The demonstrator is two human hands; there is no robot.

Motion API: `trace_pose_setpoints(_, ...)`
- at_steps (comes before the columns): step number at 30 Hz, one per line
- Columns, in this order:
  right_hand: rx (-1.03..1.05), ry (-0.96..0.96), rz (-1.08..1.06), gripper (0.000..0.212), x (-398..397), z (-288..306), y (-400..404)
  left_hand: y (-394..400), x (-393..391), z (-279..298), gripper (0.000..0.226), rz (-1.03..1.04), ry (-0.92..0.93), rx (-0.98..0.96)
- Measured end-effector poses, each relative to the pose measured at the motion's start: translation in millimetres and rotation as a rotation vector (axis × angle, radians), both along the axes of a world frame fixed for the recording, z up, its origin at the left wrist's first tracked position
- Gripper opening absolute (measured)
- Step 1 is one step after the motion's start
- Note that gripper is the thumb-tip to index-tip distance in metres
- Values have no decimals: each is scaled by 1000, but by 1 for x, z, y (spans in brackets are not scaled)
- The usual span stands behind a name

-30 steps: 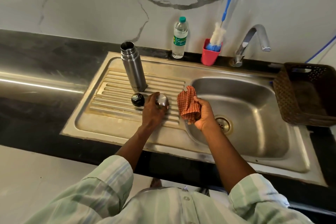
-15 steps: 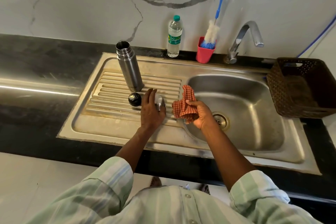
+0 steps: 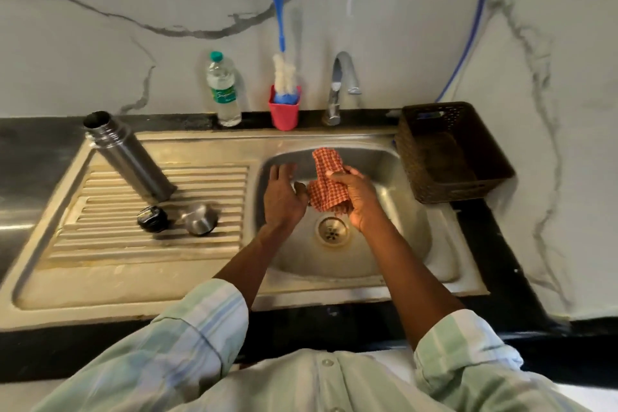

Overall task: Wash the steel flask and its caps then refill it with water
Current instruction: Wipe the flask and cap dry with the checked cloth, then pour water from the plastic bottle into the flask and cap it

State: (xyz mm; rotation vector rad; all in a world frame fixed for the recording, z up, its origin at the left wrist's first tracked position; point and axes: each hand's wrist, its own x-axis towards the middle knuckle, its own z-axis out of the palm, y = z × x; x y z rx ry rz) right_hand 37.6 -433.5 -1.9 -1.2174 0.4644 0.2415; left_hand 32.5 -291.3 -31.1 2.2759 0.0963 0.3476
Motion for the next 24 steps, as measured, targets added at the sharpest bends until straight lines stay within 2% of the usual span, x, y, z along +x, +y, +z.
trace_pose_setpoints(4, -228, -153, -157, 52, 15, 22, -72, -71, 26, 10, 38, -175, 51, 45)
trace_pose_setpoints(8, -662, -365, -337, 50, 32, 50, -137, -132, 50, 17, 45, -353, -8, 86)
trace_pose_setpoints(12, -1010, -413, -286, 36, 59, 55, -196, -178, 63, 32, 47, -387, 0, 51)
trace_pose_setpoints(18, -1592, -313, -168, 52, 93, 33, -239, -211, 73, 38, 47, -461, 151, -33)
trace_pose_setpoints(21, -1663, -194, 198, 40, 99, 13, -236, -214, 72, 34, 43, -461, 181, -53)
trace_pose_setpoints(23, -1575, -31, 249, 47, 98, 4, -225, -212, 70, 32, 45, -445, 174, -57)
trace_pose_setpoints(24, -1545, -30, 193, 47, 96, 3, -218, -209, 69, 32, 45, -430, 167, -58)
